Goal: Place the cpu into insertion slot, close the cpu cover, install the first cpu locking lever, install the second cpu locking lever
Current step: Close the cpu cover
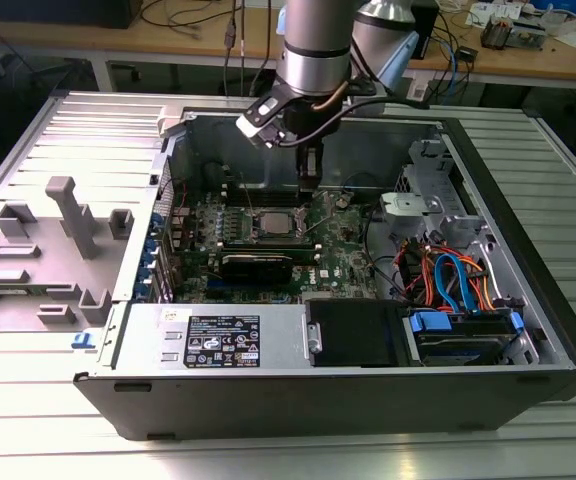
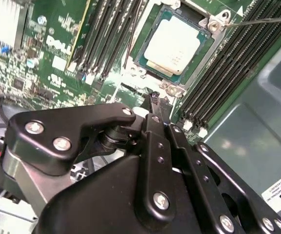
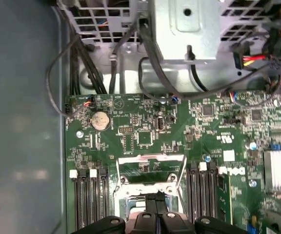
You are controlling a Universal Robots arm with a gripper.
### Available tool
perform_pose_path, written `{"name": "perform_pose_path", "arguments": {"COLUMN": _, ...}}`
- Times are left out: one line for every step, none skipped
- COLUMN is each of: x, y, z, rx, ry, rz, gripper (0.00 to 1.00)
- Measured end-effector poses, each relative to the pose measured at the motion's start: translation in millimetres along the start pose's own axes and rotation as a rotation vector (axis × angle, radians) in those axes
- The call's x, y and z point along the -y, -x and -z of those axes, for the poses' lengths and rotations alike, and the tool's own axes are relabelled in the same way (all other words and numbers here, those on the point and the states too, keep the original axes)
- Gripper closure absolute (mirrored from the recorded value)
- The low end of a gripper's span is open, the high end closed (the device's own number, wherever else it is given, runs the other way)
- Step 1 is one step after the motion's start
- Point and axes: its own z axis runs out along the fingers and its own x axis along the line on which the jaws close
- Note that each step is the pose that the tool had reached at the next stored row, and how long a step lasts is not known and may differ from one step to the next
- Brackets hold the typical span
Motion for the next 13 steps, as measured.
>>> {"name": "perform_pose_path", "arguments": {"x": -0.7, "y": 0.0, "z": 0.4, "rx": 0.0001, "ry": 0.0002, "rz": 0.006, "gripper": 0.89}}
{"name": "perform_pose_path", "arguments": {"x": -1.3, "y": 0.1, "z": 1.1, "rx": 0.0002, "ry": 0.0002, "rz": 0.008, "gripper": 0.89}}
{"name": "perform_pose_path", "arguments": {"x": -2.0, "y": 0.2, "z": 1.9, "rx": 0.0, "ry": -0.0001, "rz": 0.008, "gripper": 0.89}}
{"name": "perform_pose_path", "arguments": {"x": -2.7, "y": 0.2, "z": 2.7, "rx": 0.0, "ry": -0.0005, "rz": 0.008, "gripper": 0.89}}
{"name": "perform_pose_path", "arguments": {"x": -4.1, "y": 0.4, "z": 4.9, "rx": 0.0, "ry": -0.0009, "rz": 0.008, "gripper": 0.89}}
{"name": "perform_pose_path", "arguments": {"x": -5.1, "y": 0.4, "z": 6.2, "rx": 0.0, "ry": -0.0012, "rz": 0.008, "gripper": 0.89}}
{"name": "perform_pose_path", "arguments": {"x": -6.3, "y": 0.5, "z": 7.2, "rx": 0.0, "ry": -0.0014, "rz": 0.008, "gripper": 0.89}}
{"name": "perform_pose_path", "arguments": {"x": -8.6, "y": 0.4, "z": 7.7, "rx": -0.0001, "ry": -0.0019, "rz": 0.008, "gripper": 0.89}}
{"name": "perform_pose_path", "arguments": {"x": -11.1, "y": 0.2, "z": 7.6, "rx": -0.0003, "ry": -0.0032, "rz": 0.008, "gripper": 0.89}}
{"name": "perform_pose_path", "arguments": {"x": -13.7, "y": 0.2, "z": 7.6, "rx": -0.0002, "ry": -0.0046, "rz": 0.008, "gripper": 0.89}}
{"name": "perform_pose_path", "arguments": {"x": -16.4, "y": 0.1, "z": 7.5, "rx": -0.0001, "ry": -0.0059, "rz": 0.008, "gripper": 0.89}}
{"name": "perform_pose_path", "arguments": {"x": -19.2, "y": 0.0, "z": 7.5, "rx": 0.0001, "ry": -0.0073, "rz": 0.008, "gripper": 0.89}}
{"name": "perform_pose_path", "arguments": {"x": -22.7, "y": -0.1, "z": 7.3, "rx": 0.0, "ry": -0.009, "rz": 0.008, "gripper": 0.89}}
